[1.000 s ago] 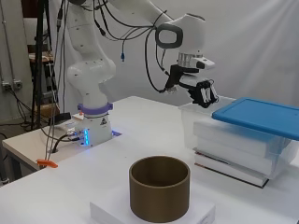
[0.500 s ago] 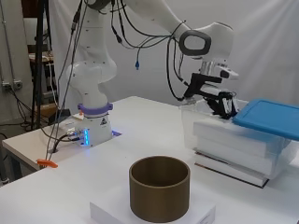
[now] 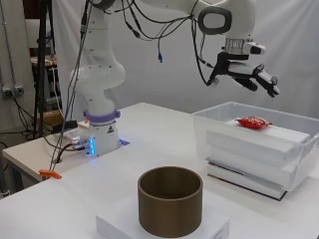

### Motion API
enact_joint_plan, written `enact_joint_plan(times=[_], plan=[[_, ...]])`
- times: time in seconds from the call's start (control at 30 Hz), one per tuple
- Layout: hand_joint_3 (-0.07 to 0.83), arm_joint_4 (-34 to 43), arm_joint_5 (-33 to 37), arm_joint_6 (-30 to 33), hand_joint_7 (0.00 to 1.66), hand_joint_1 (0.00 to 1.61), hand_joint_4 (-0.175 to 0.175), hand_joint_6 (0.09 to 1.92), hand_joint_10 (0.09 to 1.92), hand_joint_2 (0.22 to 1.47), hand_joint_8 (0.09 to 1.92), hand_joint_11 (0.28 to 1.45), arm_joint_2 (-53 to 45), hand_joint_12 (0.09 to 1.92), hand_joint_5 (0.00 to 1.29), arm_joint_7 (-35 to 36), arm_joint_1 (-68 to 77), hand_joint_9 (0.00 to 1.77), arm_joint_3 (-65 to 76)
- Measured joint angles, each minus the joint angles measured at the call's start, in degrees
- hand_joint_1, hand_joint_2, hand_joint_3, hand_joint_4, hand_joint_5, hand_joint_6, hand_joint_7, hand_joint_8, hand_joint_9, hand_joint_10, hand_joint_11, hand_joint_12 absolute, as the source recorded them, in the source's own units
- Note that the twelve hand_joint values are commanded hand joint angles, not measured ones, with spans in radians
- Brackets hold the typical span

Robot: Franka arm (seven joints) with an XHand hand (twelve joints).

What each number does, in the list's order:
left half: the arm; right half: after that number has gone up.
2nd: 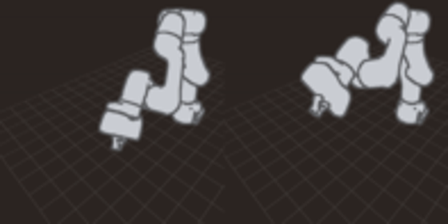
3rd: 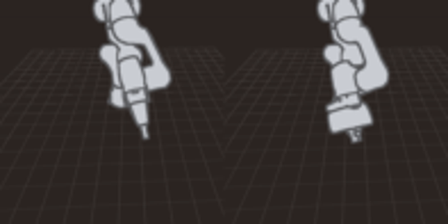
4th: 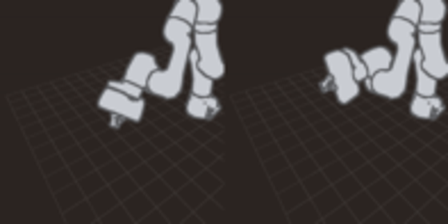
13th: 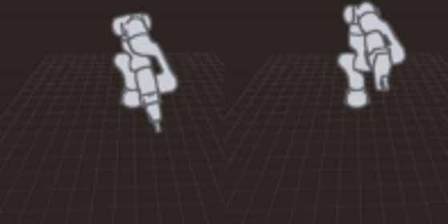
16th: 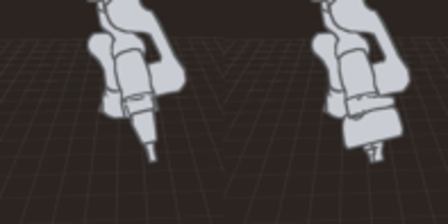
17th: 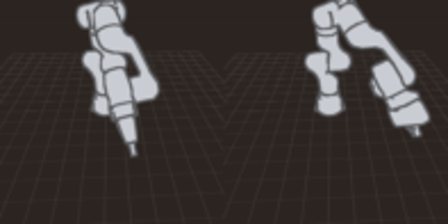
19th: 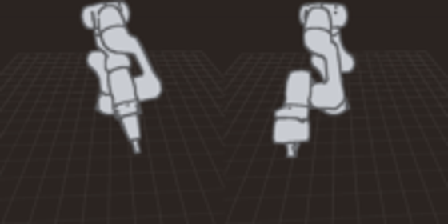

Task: Teleoperate dual arm-hand system to remove items from a box

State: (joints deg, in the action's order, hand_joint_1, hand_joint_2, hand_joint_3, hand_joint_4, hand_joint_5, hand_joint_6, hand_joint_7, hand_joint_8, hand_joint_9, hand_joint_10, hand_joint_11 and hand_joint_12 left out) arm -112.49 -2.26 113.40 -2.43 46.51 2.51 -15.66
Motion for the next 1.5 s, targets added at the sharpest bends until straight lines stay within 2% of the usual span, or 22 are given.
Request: enact_joint_plan(times=[0.17,0.27,0.33,0.4,0.5,0.67,0.83,1.07,1.23,1.5], plan=[[0.0,-3.2,10.5,-1.4,0.69,0.47,0.096,0.09,0.09,1.04,0.09,0.51,2.9,0.09,0.59,2.3,1.1,0.76,-2.5],[-0.003,-6.4,12.9,-0.7,0.6,0.45,0.088,0.09,0.09,1.03,0.09,0.48,4.1,0.09,0.57,0.5,1.5,0.67,-2.8],[-0.008,-8.9,9.8,-0.5,0.5,0.41,0.083,0.09,0.09,1.02,0.09,0.45,4.6,0.09,0.51,-1.4,1.6,0.54,-2.6],[-0.009,-9.2,5.4,-2.0,0.47,0.39,0.084,0.09,0.09,1.01,0.09,0.45,4.4,0.09,0.48,-3.4,1.7,0.49,-2.6],[-0.01,-7.6,-2.2,-4.1,0.45,0.36,0.117,0.09,0.09,0.99,0.09,0.47,3.7,0.09,0.46,-5.3,1.7,0.47,-3.0],[-0.012,-5.8,-5.4,-6.7,0.41,0.31,0.136,0.09,0.09,0.97,0.09,0.48,3.6,0.09,0.44,-3.8,-2.6,0.46,-7.8],[-0.009,-4.5,-12.7,-8.4,0.42,0.29,0.135,0.09,0.09,0.97,0.09,0.49,-5.2,0.09,0.43,-17.2,-0.7,0.48,-5.4],[-0.018,-0.1,-16.9,-10.3,0.37,0.26,0.149,0.09,0.09,0.93,0.09,0.47,-10.4,0.09,0.4,-21.3,1.0,0.43,-4.4],[-0.027,3.4,-17.1,-9.7,0.32,0.21,0.155,0.09,0.09,0.86,0.09,0.45,-10.8,0.09,0.33,-19.7,1.9,0.39,-5.5],[-0.009,8.3,-20.6,-11.4,0.33,0.21,0.163,0.09,0.09,0.86,0.09,0.48,-16.9,0.09,0.35,-18.8,4.5,0.42,-5.4]])
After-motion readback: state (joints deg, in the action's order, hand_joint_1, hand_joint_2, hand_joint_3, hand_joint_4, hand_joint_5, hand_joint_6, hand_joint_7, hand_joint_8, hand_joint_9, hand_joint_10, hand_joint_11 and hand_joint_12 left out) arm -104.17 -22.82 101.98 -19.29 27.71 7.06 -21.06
